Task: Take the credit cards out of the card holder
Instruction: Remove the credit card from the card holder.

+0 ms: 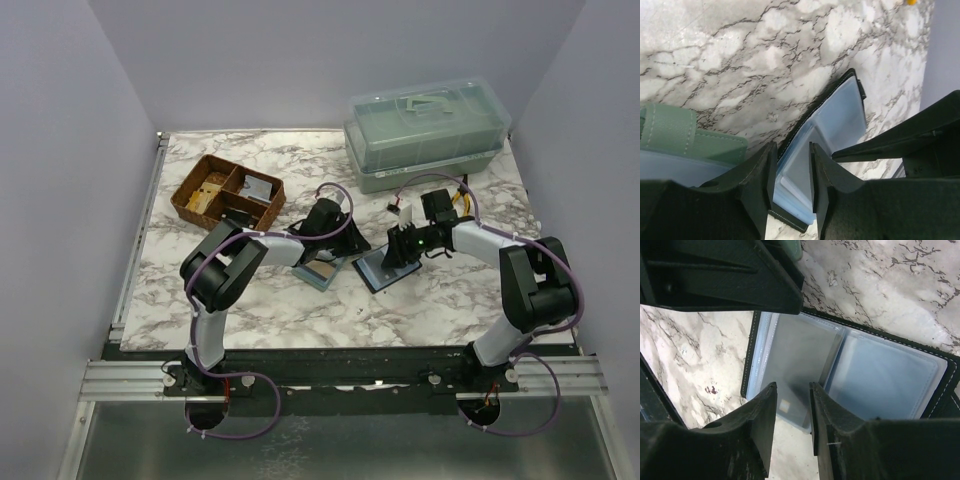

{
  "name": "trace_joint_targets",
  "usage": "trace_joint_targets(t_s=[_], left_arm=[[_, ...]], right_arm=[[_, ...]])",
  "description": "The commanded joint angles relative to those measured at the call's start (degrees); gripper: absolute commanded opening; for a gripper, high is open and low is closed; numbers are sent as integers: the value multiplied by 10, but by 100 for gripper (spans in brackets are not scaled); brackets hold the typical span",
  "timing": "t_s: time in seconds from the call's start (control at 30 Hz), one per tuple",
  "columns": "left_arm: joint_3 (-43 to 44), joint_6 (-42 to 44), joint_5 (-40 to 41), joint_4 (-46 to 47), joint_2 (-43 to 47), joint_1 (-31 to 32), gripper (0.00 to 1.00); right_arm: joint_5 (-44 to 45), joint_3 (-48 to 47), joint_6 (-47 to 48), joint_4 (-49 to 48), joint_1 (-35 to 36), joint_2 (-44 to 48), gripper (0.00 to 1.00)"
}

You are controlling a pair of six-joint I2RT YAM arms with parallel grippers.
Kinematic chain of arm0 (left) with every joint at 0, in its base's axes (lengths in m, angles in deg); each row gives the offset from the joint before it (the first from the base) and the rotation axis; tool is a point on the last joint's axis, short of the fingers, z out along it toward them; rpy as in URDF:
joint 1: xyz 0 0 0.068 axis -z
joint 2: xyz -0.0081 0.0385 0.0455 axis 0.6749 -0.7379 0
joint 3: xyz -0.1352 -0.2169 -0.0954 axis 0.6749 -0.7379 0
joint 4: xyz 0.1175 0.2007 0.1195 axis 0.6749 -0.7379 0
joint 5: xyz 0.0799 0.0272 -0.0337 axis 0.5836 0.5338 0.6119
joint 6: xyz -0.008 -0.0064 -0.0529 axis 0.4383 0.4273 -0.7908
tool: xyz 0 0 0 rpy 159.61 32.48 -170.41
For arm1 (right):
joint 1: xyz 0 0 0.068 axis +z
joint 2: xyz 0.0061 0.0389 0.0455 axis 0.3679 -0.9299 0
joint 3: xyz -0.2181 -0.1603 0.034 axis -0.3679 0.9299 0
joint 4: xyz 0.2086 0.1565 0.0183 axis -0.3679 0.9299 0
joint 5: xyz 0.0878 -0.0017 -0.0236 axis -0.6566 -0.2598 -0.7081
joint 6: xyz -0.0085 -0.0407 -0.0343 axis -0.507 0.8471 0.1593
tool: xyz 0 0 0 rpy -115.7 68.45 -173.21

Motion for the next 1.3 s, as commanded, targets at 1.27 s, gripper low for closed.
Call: trace_joint_targets(t_s=[1.27], left_arm=[[-18, -23, -8, -14, 58, 0, 40]], right_arm=[[54, -24, -13, 19, 0, -49, 38]])
